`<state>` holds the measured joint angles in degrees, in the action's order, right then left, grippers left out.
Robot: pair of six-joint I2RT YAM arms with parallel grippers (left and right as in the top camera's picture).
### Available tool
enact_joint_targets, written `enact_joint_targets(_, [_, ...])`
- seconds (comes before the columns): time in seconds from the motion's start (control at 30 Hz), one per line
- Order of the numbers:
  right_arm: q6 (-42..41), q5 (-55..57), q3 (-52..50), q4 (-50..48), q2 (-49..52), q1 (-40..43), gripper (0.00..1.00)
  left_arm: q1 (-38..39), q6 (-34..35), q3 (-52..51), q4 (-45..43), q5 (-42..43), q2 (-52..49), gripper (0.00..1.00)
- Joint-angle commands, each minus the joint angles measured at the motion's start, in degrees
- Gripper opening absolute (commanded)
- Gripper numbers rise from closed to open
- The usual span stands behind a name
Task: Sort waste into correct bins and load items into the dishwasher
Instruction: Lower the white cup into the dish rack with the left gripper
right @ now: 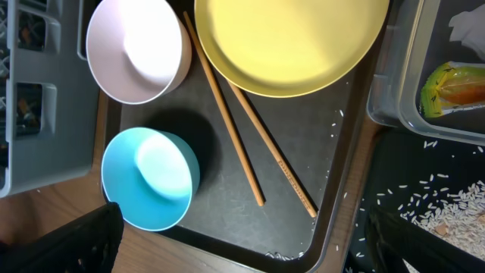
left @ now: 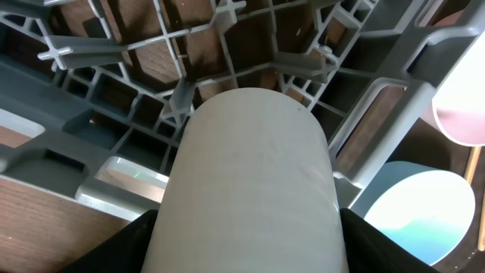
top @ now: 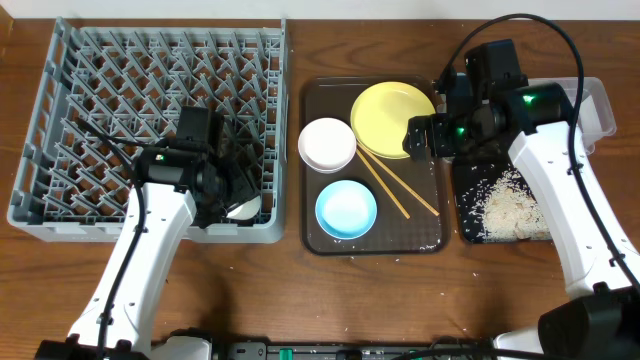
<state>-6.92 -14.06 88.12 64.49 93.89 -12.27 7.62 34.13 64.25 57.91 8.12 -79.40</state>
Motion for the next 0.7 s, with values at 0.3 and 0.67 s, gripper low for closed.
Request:
enact_joint_targets(0.3, [0.81, 0.5, 0.85, 0.02, -0.79, -0.57, 0.99, 3.43, -1.03, 1.51, 0.2, -1.36, -8.31, 0.21])
enact_joint_targets(0.67, [0.81, 0.5, 0.85, 0.07, -0.79, -0.57, 0.99, 3.45, -0.9, 1.51, -0.39, -3.28, -12.76, 0.42])
